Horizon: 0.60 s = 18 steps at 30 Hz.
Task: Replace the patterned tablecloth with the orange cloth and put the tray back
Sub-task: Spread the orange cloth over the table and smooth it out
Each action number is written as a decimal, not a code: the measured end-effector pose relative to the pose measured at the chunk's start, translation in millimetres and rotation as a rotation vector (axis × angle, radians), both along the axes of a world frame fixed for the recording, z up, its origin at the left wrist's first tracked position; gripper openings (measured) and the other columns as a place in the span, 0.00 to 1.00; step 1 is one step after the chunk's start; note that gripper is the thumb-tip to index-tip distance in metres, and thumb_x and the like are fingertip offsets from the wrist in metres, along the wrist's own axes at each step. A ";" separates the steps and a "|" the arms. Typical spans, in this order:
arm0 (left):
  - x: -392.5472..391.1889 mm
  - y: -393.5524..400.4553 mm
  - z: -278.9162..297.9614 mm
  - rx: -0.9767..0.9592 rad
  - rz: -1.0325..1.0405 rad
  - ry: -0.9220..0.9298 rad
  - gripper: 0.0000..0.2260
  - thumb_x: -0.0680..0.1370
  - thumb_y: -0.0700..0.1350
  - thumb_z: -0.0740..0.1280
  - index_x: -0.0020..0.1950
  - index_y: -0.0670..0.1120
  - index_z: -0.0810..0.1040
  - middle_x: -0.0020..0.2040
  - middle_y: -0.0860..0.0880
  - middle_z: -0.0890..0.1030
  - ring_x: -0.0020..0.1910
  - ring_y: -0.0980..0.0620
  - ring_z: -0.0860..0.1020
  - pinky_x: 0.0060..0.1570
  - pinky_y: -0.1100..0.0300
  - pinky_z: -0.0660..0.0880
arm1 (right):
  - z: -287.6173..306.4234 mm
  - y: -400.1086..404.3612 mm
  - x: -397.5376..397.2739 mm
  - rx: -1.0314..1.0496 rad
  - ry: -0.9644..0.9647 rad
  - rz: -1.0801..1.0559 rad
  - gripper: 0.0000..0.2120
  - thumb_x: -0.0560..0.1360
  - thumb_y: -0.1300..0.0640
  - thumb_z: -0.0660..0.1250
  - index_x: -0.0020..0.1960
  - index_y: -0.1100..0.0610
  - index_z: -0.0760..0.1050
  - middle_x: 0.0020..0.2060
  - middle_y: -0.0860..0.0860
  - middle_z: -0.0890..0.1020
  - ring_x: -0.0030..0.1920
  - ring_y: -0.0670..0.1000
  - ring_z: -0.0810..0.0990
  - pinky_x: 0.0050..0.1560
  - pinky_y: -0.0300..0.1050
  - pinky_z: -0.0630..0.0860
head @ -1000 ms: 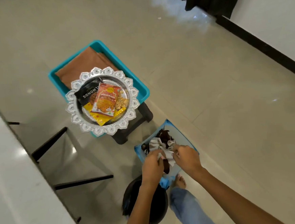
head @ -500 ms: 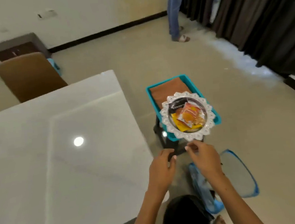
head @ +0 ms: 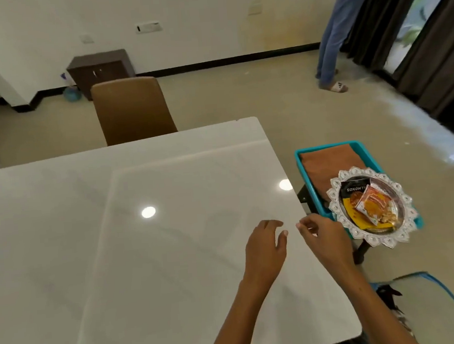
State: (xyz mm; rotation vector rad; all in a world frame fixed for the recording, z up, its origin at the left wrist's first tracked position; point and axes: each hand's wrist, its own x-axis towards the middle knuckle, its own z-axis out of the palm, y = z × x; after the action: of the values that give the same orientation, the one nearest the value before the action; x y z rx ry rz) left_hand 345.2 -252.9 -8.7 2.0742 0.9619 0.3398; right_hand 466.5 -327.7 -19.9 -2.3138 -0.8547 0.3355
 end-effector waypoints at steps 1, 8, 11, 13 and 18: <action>0.3 2.7 -0.2 -0.004 0.004 -0.004 0.38 0.68 0.68 0.40 0.65 0.50 0.74 0.65 0.52 0.75 0.62 0.56 0.73 0.58 0.70 0.64 | 1.1 2.3 0.1 0.005 -0.008 -0.003 0.10 0.75 0.53 0.68 0.52 0.58 0.79 0.46 0.51 0.84 0.43 0.47 0.79 0.44 0.39 0.75; 15.4 12.9 -3.2 0.056 -0.063 -0.014 0.15 0.81 0.50 0.60 0.65 0.49 0.74 0.65 0.51 0.75 0.63 0.56 0.73 0.57 0.72 0.62 | 4.4 0.7 12.0 0.017 -0.048 -0.098 0.08 0.75 0.53 0.68 0.50 0.56 0.80 0.43 0.50 0.84 0.42 0.47 0.80 0.42 0.38 0.75; 24.5 13.0 -4.8 0.065 -0.087 -0.032 0.15 0.80 0.49 0.61 0.65 0.48 0.74 0.65 0.50 0.75 0.63 0.55 0.73 0.57 0.72 0.62 | 3.9 -3.6 17.5 0.004 -0.046 -0.132 0.09 0.75 0.52 0.68 0.50 0.56 0.80 0.43 0.49 0.84 0.43 0.47 0.81 0.43 0.41 0.77; 33.5 15.0 -5.8 0.079 -0.100 -0.042 0.14 0.80 0.49 0.61 0.65 0.48 0.74 0.65 0.50 0.75 0.62 0.55 0.73 0.57 0.72 0.62 | 2.0 -5.0 23.2 0.000 -0.047 -0.156 0.08 0.75 0.52 0.68 0.49 0.56 0.80 0.42 0.49 0.84 0.42 0.48 0.80 0.44 0.43 0.78; 72.9 20.5 -5.3 0.085 -0.143 -0.032 0.15 0.80 0.49 0.61 0.66 0.48 0.73 0.66 0.50 0.75 0.63 0.55 0.73 0.56 0.71 0.62 | -5.2 -3.4 50.4 -0.010 -0.040 -0.200 0.07 0.74 0.52 0.68 0.48 0.55 0.80 0.41 0.49 0.83 0.42 0.48 0.80 0.44 0.48 0.79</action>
State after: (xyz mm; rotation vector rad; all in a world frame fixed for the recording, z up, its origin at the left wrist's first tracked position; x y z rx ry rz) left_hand 418.1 -232.4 -14.0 2.1944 0.7870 0.3438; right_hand 516.9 -331.2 -25.1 -2.3978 -0.6351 0.2075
